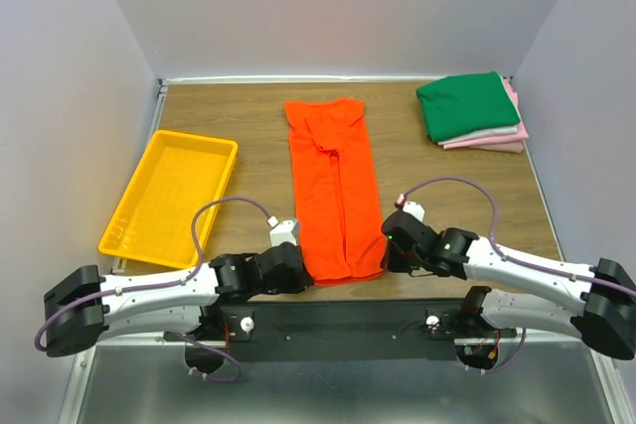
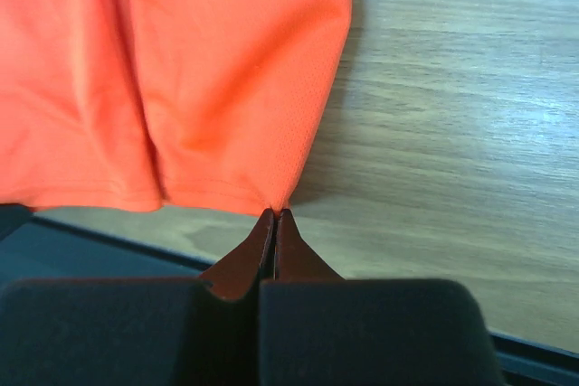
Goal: Fold and stack the t-shirts
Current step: Fold the tshirt
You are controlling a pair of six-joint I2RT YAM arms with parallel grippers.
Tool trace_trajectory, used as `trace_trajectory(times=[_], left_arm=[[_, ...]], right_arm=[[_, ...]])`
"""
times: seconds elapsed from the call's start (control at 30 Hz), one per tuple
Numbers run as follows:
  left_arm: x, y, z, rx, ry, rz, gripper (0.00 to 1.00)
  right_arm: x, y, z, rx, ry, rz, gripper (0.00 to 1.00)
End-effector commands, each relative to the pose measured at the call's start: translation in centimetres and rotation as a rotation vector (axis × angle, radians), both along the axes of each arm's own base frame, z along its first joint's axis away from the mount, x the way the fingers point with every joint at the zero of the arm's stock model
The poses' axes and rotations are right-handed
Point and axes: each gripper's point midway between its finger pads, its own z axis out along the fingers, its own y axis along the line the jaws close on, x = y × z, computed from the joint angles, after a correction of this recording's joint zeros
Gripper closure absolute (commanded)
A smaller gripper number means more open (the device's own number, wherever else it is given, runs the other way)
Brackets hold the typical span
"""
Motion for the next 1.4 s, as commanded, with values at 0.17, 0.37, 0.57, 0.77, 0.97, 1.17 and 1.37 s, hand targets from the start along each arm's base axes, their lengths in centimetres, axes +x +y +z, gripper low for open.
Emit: trace_trajectory(times=[0.17, 0.37, 0.57, 0.77, 0.97, 1.17, 1.37], left_arm=[[4.5, -1.2, 6.1, -0.086, -0.210, 0.162, 1.00], [8.4, -1.2, 9.0, -0.113, -0.345, 0.209, 1.00], [11.2, -1.3, 9.3, -0.145, -0.399, 0.199, 1.00], [15.2, 0.0, 9.5, -0.117, -0.480, 0.226, 1.00], [19.0, 0.3, 9.8, -0.111, -0.534, 0.236, 1.00], [22.5, 0.2, 10.5, -0.095, -0.587, 0.220, 1.00], [26.0, 1.3, 10.9, -0.075, -0.621, 0.221, 1.00]], right_arm=[[2.1, 0.1, 4.8, 0.062, -0.145, -0.053, 1.00], [6.2, 0.6, 7.1, -0.054, -0.280, -0.084, 0.99], [10.7, 0.6, 9.0, -0.100, -0.377, -0.142, 1.00], [15.7, -0.6, 9.4, -0.121, -0.411, -0.203, 0.99], [19.7, -0.7, 9.0, -0.152, -0.436, -0.236, 1.00], [23.8, -0.3, 8.9, -0.172, -0.456, -0.257, 1.00], [27.2, 0.1, 8.4, -0.178, -0.450, -0.251, 0.99]])
